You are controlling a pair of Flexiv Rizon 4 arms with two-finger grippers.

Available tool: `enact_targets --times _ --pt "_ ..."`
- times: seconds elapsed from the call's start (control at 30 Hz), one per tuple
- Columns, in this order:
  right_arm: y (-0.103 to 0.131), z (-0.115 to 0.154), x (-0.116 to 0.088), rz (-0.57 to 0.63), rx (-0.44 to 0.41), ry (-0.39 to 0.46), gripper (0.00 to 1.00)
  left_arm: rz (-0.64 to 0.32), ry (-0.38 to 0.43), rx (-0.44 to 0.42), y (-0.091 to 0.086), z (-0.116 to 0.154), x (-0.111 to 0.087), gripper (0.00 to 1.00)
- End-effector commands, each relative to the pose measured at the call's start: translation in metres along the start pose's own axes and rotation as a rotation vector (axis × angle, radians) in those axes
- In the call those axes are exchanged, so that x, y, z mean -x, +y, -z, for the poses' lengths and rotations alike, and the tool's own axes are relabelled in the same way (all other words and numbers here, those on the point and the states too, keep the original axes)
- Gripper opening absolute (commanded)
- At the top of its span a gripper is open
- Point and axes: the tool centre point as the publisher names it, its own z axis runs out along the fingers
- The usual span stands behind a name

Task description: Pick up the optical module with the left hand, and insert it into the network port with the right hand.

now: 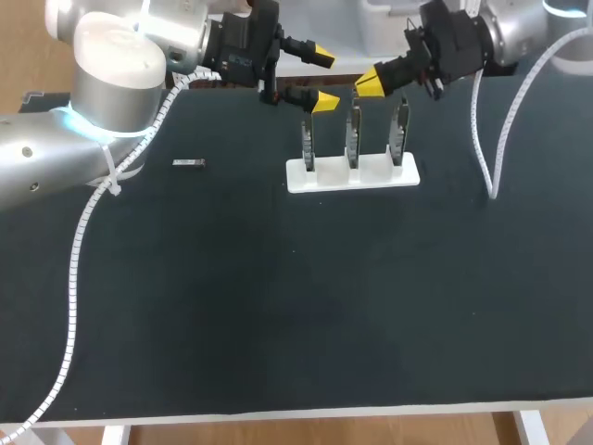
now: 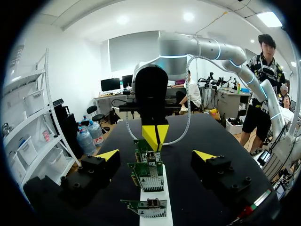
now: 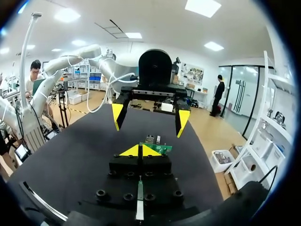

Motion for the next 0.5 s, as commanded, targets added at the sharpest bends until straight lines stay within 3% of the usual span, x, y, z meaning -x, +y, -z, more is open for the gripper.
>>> enact_targets --times 0.03,0.5 --pt "-0.0013 0.0006 0.0002 0.004 0.001 -0.003 0.0 0.001 0.004 -0.004 0.0019 -0.0007 0.0009 1.0" --pt "-0.0024 -0.0008 -0.0086 -0.016 0.004 -0.001 0.0 0.001 0.004 -0.004 0.0019 -0.0007 0.0009 1.0"
